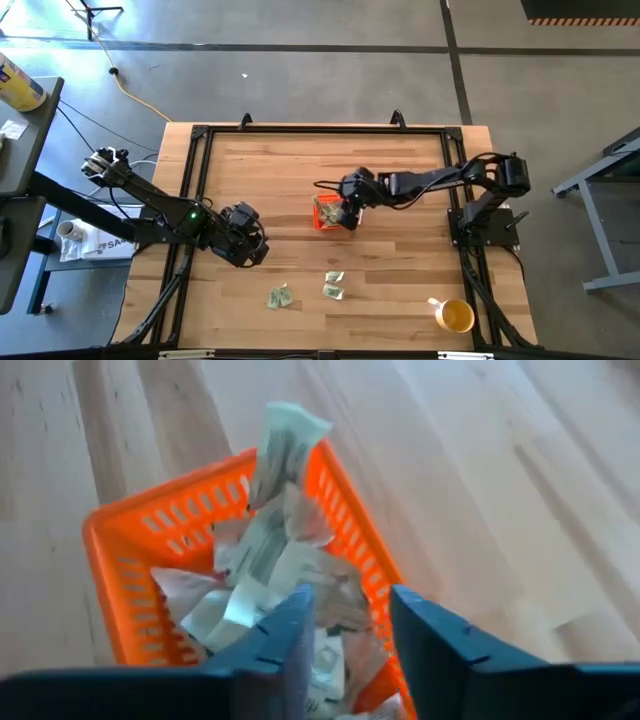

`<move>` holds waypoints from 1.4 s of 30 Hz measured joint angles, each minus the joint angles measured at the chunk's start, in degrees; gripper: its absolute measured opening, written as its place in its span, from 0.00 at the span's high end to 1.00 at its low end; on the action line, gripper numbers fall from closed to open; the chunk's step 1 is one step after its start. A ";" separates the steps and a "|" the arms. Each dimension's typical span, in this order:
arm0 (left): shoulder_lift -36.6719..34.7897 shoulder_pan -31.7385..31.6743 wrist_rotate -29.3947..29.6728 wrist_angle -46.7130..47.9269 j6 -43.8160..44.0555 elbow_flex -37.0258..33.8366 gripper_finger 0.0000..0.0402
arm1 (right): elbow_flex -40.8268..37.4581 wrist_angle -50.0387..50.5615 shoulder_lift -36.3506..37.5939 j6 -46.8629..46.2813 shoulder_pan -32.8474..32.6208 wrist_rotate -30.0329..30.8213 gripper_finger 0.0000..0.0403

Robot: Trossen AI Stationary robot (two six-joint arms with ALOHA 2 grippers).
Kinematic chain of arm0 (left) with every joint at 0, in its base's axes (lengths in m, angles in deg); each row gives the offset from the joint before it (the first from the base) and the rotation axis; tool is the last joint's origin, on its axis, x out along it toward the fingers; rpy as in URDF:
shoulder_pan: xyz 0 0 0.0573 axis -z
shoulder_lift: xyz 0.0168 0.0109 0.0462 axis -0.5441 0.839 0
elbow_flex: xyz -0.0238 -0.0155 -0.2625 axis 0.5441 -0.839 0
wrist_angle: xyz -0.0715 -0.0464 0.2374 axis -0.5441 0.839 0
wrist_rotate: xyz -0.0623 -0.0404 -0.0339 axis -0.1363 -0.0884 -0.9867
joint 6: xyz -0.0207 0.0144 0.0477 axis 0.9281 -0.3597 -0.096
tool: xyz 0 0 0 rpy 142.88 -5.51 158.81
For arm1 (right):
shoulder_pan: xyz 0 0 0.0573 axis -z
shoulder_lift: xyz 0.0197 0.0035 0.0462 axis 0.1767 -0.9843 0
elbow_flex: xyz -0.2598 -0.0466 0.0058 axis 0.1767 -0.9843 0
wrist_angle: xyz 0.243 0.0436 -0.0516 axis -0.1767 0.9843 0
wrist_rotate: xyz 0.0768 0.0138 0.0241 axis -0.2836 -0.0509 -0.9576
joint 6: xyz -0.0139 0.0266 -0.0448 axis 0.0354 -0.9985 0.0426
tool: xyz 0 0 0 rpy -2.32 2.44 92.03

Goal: Pick and place Stevia / Truvia into bins
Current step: Put the light green stevia packet into the orange basket

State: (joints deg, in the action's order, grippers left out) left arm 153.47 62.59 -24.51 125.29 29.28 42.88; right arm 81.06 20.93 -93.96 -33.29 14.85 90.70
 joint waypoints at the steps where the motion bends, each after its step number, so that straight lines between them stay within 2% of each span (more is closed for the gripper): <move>1: 0.00 0.00 0.00 0.02 -0.01 0.00 0.42 | 0.50 0.53 0.00 0.36 0.02 0.42 0.69; 6: 0.00 0.00 -0.67 0.34 0.00 -0.01 0.42 | 2.24 5.11 0.32 2.58 -0.04 0.09 0.56; 9: 0.14 -0.06 -5.88 0.51 0.43 -0.15 0.42 | 2.67 7.43 1.96 2.98 -0.76 -0.11 0.51; 14: 2.27 -0.85 -14.15 -0.80 8.36 -2.89 0.42 | 2.78 16.10 4.80 3.00 -1.78 -0.23 0.48; 20: 9.51 0.02 -18.40 -11.45 14.49 -4.39 0.42 | 1.57 27.44 5.38 2.77 -2.35 -0.02 0.47; 22: 12.38 0.07 -19.29 -14.57 16.72 -4.39 0.42 | 0.16 28.42 5.65 2.18 -2.97 0.01 0.47; 28: 20.14 0.75 -27.57 -26.92 21.15 -4.39 0.42 | -4.36 28.56 8.01 -0.17 -6.36 0.15 0.46; 32: 23.98 3.59 -28.45 -30.06 25.06 -3.23 0.42 | -7.03 28.65 9.69 -0.74 -8.45 1.93 0.46; 36: 27.98 6.38 -28.45 -28.54 28.36 -0.66 0.42 | -9.20 28.28 10.94 -2.21 -9.46 3.59 0.46; 42: 33.21 7.19 -27.41 -20.15 29.84 4.77 0.42 | -11.71 26.12 12.96 -5.09 -9.99 6.38 0.46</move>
State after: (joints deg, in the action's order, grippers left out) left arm 186.68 69.78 -51.92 105.15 59.12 47.66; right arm 69.35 47.05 -81.00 -38.38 4.86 97.08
